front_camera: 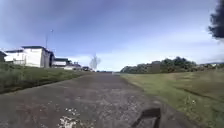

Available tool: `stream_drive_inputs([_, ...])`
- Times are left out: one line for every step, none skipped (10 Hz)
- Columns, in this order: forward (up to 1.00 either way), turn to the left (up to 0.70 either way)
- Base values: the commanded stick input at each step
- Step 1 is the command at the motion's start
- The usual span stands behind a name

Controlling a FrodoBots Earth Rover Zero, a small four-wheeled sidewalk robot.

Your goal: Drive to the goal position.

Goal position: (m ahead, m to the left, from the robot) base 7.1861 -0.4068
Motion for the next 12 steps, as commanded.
stream_drive_inputs([1.00, 0.00])
stream_drive_inputs([1.00, 0.00])
stream_drive_inputs([1.00, 0.00])
stream_drive_inputs([1.00, 0.00])
stream_drive_inputs([1.00, 0.00])
stream_drive_inputs([1.00, 0.00])
stream_drive_inputs([1.00, 0.00])
stream_drive_inputs([1.00, 0.00])
stream_drive_inputs([1.00, 0.00])
stream_drive_inputs([1.00, 0.00])
stream_drive_inputs([1.00, 0.00])
stream_drive_inputs([1.00, 0.00])
